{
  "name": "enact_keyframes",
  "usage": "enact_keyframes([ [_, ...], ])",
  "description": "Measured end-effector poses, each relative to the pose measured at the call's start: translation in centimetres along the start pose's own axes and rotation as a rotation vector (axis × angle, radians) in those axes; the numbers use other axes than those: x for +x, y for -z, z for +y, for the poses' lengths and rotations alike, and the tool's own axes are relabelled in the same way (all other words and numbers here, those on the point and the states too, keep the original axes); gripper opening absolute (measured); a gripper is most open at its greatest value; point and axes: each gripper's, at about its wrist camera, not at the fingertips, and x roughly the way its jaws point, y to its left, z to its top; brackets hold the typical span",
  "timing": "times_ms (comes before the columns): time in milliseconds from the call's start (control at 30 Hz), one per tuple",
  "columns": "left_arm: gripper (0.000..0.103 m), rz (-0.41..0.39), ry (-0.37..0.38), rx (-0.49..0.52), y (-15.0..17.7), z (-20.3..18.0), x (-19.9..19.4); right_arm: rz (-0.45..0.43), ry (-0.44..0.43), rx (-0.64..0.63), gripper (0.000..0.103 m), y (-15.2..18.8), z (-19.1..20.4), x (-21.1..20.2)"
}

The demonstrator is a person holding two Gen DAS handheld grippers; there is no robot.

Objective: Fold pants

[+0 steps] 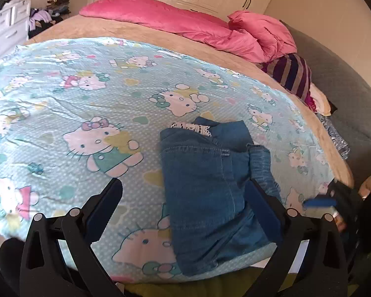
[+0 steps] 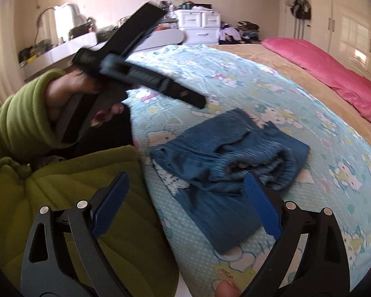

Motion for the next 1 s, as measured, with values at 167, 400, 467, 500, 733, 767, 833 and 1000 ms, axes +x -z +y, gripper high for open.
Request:
enact_keyframes([
  [167,0.058,0.054,0.07,0.021,-1.2,-0.7,2.6,0.039,-0.005,-0.096,0.082,-0.9,2.1,2.4],
  [400,0.032,0.142,0.071,0.058,-1.6,-0.7,7.7,0.118,0.027,-0.266,0.042,-1.4,4.1,6.2],
  [467,0.032,0.152,0.068,0.056,-1.5,-0.3,8.7,0.138,0.039,-0.285,0.033,-1.6,4.0,7.2],
  [500,0.032,0.152,0.07,0.056,-1.5,-0.2,8.9,0.145,0.043,-0.292,0.032,-1.7,3.9,7.6],
  [733,0.032,0.146,0.094,0.039,-1.9,0.7,9.5,0.176,0.001,-0.293,0.01,-2.5,3.2,9.5],
  [767,0.032,0.145,0.097,0.036,-1.9,0.8,9.5,0.183,-0.027,-0.282,0.008,-2.5,3.2,9.2],
  [833,0.032,0.14,0.105,0.033,-1.9,0.8,9.3,0.182,-0.095,-0.268,0.003,-2.2,3.5,7.9],
  [1000,0.032,0.129,0.125,0.019,-1.8,1.0,9.3,0.231,-0.054,-0.306,0.003,0.6,4.3,8.0],
])
